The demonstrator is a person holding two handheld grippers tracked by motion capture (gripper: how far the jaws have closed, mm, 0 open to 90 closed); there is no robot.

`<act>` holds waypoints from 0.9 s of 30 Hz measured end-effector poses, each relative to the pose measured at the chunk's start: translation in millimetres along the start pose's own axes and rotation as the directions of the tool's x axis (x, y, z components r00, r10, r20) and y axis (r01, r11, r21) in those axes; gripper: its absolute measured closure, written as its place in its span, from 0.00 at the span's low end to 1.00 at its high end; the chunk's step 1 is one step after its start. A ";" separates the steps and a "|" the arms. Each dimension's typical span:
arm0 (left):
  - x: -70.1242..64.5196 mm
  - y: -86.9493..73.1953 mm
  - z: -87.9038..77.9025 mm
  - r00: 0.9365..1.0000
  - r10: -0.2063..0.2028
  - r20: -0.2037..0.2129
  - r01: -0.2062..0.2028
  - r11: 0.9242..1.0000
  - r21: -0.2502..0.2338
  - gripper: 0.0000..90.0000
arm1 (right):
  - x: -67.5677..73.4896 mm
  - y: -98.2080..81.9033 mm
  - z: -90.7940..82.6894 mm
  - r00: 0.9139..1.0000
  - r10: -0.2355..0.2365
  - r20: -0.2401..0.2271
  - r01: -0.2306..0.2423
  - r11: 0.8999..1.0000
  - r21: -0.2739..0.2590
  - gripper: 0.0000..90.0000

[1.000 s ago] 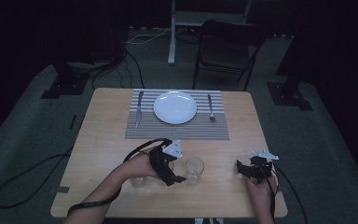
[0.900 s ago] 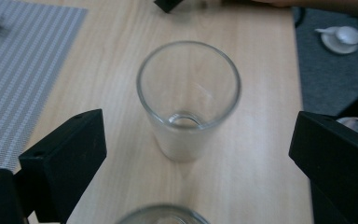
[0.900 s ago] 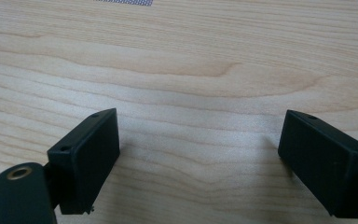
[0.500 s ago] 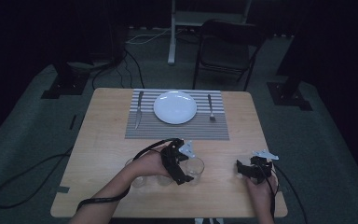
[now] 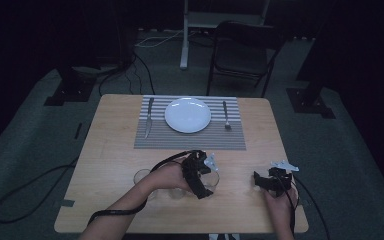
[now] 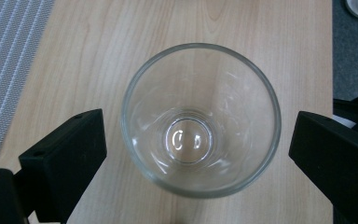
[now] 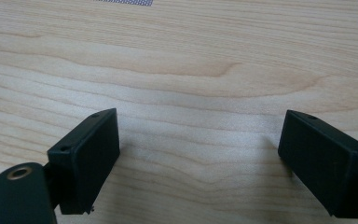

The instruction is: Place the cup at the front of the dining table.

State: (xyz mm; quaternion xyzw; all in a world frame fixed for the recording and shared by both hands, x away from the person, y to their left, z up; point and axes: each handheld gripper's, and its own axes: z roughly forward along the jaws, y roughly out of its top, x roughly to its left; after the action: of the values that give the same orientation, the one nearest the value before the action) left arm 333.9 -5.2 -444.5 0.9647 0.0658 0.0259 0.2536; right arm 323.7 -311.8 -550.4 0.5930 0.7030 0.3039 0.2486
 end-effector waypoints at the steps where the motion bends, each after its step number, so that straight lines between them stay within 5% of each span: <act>1: 0.0 0.0 0.0 1.000 0.000 0.000 0.000 1.000 0.000 0.05 | 0.0 0.0 0.0 1.000 0.000 0.000 0.000 1.000 0.000 0.14; 7: 1.4 4.6 6.0 1.000 -0.017 0.001 0.017 0.999 0.041 0.08 | 0.0 0.0 0.0 1.000 0.000 0.000 0.000 1.000 0.000 0.14; 13: 0.9 6.4 8.2 1.000 -0.029 -0.003 0.029 0.998 0.057 0.31 | 0.0 0.0 0.0 1.000 0.000 0.000 0.000 1.000 0.000 0.14; 27: 0.3 12.3 5.7 1.000 -0.019 -0.023 0.021 0.997 0.069 0.32 | 0.0 0.0 0.0 1.000 0.000 0.000 0.000 1.000 0.000 0.14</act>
State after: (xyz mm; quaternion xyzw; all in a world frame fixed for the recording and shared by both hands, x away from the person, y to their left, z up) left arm 336.1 -18.5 -443.4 0.9719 0.0792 0.0317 0.2195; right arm 323.8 -311.8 -550.3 0.5932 0.7029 0.3039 0.2484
